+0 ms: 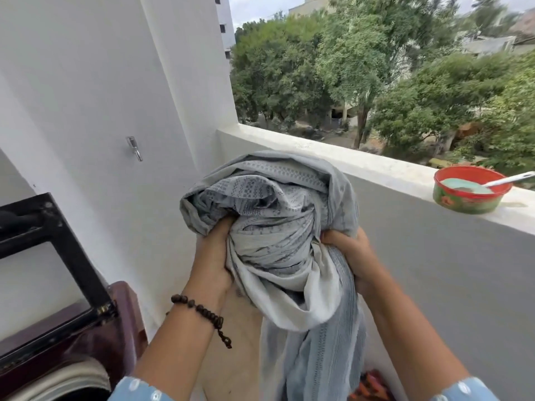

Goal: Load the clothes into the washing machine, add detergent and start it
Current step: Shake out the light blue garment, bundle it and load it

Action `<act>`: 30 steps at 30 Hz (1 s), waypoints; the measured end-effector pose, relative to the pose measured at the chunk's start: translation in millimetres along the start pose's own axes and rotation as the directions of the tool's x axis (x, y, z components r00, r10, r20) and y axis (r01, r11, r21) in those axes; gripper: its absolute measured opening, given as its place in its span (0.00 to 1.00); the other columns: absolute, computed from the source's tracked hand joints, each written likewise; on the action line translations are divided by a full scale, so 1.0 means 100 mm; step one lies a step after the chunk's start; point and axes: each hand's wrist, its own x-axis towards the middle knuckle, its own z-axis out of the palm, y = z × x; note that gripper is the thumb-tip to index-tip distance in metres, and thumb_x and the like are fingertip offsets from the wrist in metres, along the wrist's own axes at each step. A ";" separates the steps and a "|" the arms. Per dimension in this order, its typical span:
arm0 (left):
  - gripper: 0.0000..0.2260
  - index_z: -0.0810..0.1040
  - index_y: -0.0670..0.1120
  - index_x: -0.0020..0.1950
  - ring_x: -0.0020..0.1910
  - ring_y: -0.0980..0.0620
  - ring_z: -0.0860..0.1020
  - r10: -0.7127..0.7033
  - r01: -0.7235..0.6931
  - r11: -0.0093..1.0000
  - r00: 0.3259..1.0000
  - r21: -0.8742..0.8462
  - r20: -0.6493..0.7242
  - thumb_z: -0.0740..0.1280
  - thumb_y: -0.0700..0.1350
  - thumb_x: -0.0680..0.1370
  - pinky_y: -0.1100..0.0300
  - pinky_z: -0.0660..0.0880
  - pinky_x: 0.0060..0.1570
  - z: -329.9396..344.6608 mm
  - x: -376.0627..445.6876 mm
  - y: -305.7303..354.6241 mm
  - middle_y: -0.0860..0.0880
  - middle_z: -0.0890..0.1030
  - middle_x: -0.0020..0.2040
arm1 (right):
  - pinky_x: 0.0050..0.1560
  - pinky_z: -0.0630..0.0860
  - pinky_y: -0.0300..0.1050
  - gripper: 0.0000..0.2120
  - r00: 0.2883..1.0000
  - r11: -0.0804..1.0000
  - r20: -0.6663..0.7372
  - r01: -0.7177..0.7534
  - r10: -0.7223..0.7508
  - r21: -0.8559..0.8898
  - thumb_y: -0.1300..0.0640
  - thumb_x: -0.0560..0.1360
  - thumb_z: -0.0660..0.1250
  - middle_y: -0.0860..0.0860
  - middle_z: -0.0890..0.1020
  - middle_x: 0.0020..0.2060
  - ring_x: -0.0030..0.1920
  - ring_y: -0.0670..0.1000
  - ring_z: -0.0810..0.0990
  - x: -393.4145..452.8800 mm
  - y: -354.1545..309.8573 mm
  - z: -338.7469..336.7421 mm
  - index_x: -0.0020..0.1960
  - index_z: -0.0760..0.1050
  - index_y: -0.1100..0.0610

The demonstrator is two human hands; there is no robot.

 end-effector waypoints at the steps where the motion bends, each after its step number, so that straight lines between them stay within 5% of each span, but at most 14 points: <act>1: 0.35 0.75 0.43 0.70 0.63 0.40 0.79 -0.049 0.046 0.998 0.996 0.042 0.069 0.80 0.49 0.66 0.43 0.76 0.62 -0.04 -0.08 0.00 0.39 0.79 0.65 | 0.42 0.80 0.50 0.25 1.000 1.000 -0.024 0.018 -0.018 0.000 0.60 0.58 0.72 0.56 0.85 0.45 0.45 0.57 0.84 0.04 -0.04 -0.07 0.55 0.78 0.61; 6: 0.58 0.61 0.51 0.78 0.64 0.41 0.79 -0.156 0.094 0.958 0.963 0.269 0.219 0.86 0.57 0.53 0.44 0.81 0.48 -0.29 -0.32 0.22 0.43 0.77 0.68 | 0.49 0.75 0.55 0.20 1.000 0.999 0.003 -0.027 0.027 0.017 0.61 0.52 0.71 0.60 0.81 0.42 0.43 0.59 0.80 0.26 -0.23 -0.43 0.44 0.81 0.61; 8: 0.67 0.52 0.62 0.79 0.68 0.45 0.75 -0.106 0.017 0.929 0.970 0.371 0.219 0.85 0.60 0.47 0.48 0.80 0.53 -0.28 -0.32 0.36 0.45 0.71 0.73 | 0.52 0.73 0.58 0.20 0.996 0.998 0.064 -0.056 0.057 -0.021 0.58 0.49 0.72 0.61 0.81 0.43 0.45 0.60 0.79 0.37 -0.30 -0.51 0.41 0.83 0.59; 11: 0.68 0.43 0.75 0.74 0.77 0.63 0.55 -0.055 -0.193 0.704 0.944 0.683 0.324 0.83 0.66 0.44 0.62 0.70 0.67 -0.10 -0.31 0.54 0.55 0.51 0.80 | 0.57 0.74 0.59 0.23 0.961 0.987 0.244 -0.097 0.127 -0.129 0.59 0.49 0.73 0.64 0.82 0.47 0.50 0.62 0.79 0.49 -0.41 -0.52 0.44 0.83 0.61; 14: 0.67 0.36 0.73 0.73 0.70 0.78 0.57 -0.196 -0.345 0.472 0.856 0.811 0.478 0.84 0.58 0.52 0.75 0.67 0.60 0.17 -0.27 0.51 0.70 0.50 0.75 | 0.55 0.78 0.52 0.25 0.873 0.974 0.454 -0.091 0.178 -0.208 0.59 0.51 0.72 0.61 0.84 0.48 0.50 0.60 0.82 0.53 -0.53 -0.44 0.48 0.82 0.63; 17: 0.62 0.41 0.61 0.79 0.66 0.74 0.67 -0.153 -0.381 0.533 0.835 0.756 0.528 0.83 0.46 0.61 0.76 0.67 0.60 0.32 -0.17 0.23 0.80 0.65 0.66 | 0.65 0.72 0.62 0.29 0.817 0.972 0.544 -0.080 0.192 -0.223 0.60 0.55 0.72 0.66 0.81 0.56 0.59 0.67 0.78 0.61 -0.60 -0.37 0.56 0.78 0.68; 20: 0.46 0.59 0.48 0.78 0.67 0.62 0.74 0.071 -0.402 0.637 0.880 0.658 0.469 0.80 0.41 0.66 0.67 0.71 0.62 0.32 -0.13 -0.07 0.65 0.76 0.66 | 0.62 0.76 0.55 0.25 0.750 0.967 0.628 -0.062 0.210 -0.249 0.61 0.60 0.71 0.61 0.82 0.56 0.58 0.61 0.80 0.64 -0.67 -0.39 0.57 0.79 0.63; 23: 0.40 0.70 0.43 0.69 0.60 0.54 0.79 0.232 -0.423 0.657 0.901 0.624 0.366 0.81 0.48 0.61 0.61 0.76 0.58 0.32 -0.14 -0.15 0.55 0.82 0.60 | 0.54 0.79 0.44 0.24 0.674 0.962 0.698 -0.069 0.242 -0.266 0.64 0.69 0.68 0.51 0.84 0.56 0.56 0.52 0.83 0.60 -0.70 -0.46 0.64 0.73 0.55; 27: 0.32 0.75 0.48 0.61 0.52 0.59 0.81 0.319 -0.418 0.689 0.908 0.592 0.270 0.78 0.48 0.58 0.66 0.76 0.50 0.47 -0.15 -0.06 0.57 0.84 0.52 | 0.66 0.73 0.51 0.39 0.676 0.949 0.676 -0.120 0.294 -0.293 0.43 0.70 0.75 0.51 0.76 0.68 0.67 0.54 0.76 0.58 -0.58 -0.64 0.75 0.63 0.53; 30: 0.40 0.75 0.48 0.61 0.53 0.57 0.81 0.323 -0.401 0.734 0.916 0.549 0.237 0.84 0.54 0.53 0.63 0.78 0.51 0.61 -0.21 0.06 0.56 0.84 0.53 | 0.52 0.78 0.36 0.30 0.592 0.906 0.685 -0.269 0.424 -0.328 0.36 0.61 0.77 0.42 0.85 0.52 0.52 0.40 0.83 0.46 -0.53 -0.81 0.59 0.82 0.47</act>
